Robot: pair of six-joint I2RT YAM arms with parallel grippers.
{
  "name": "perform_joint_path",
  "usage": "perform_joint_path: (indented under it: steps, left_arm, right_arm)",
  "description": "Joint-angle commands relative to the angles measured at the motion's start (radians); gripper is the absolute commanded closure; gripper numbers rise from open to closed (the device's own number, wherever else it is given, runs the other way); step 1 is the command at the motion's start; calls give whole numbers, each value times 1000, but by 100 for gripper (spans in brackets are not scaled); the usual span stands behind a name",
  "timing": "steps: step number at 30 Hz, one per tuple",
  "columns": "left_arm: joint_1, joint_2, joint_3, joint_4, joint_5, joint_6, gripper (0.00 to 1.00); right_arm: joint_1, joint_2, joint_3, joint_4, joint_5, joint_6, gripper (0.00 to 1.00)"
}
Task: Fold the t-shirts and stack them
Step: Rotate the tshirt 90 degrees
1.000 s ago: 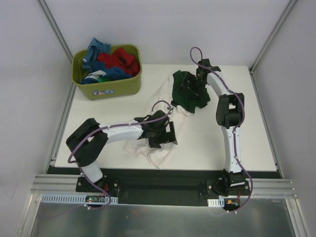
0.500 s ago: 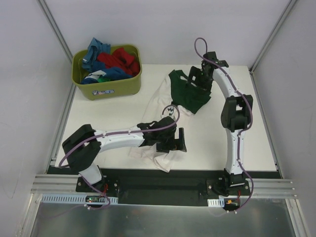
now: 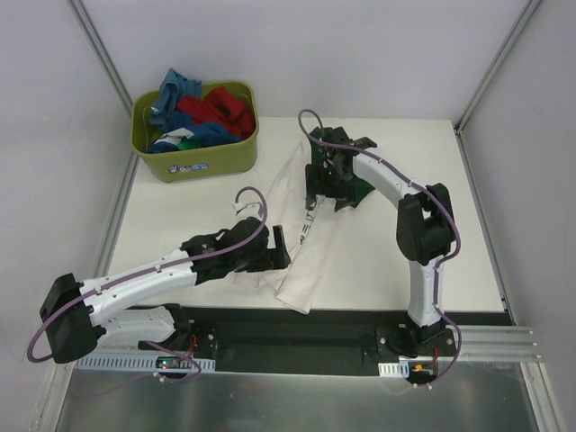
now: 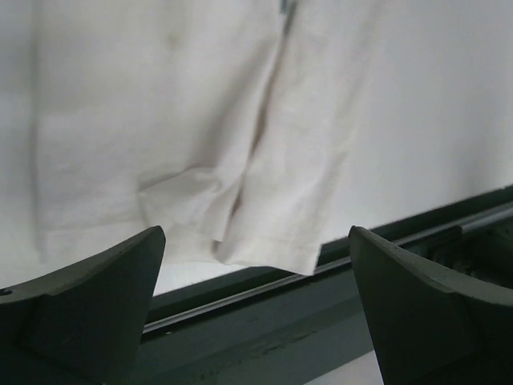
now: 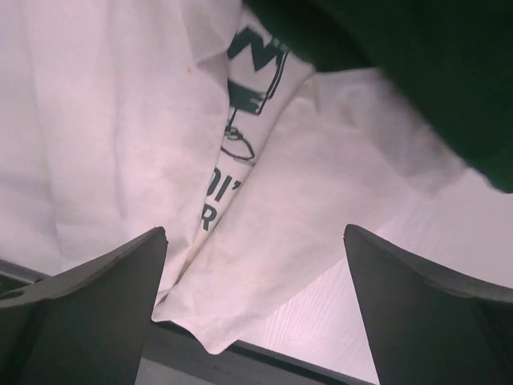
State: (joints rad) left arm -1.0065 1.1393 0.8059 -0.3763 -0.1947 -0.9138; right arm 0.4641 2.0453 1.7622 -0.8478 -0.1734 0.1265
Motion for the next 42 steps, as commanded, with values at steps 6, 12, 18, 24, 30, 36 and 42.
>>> perform_joint_path:
  steps: [6,12,18,24,30,36,42]
  left_arm:
    - [262,-127,-139,-95,12,30,1]
    - [276,-84,-125,-93,24,36,1]
    - [292,-30,-119,-93,57,35,1]
    - [295,-16,-126,-90,70,29,1]
    - [295,-29,-128,-73,100,35,1]
    - [296,-24,-157,-30,159,29,1]
    - [295,-55,-189,4,193,43,1]
  right_arm:
    - [-36,81,-69,72,-60,16,3]
    - [-100,191,14,21,-51,-8,3]
    - [-166,280,184,-54,-12,-39,3]
    - [-223,340,345,-108,8,-54,3]
    - [-232,253,381,-132,17,-97,3]
    - [-216,-63,104,-16,46,-103,3]
    - [-176,-469,-301,156,141,-25,3]
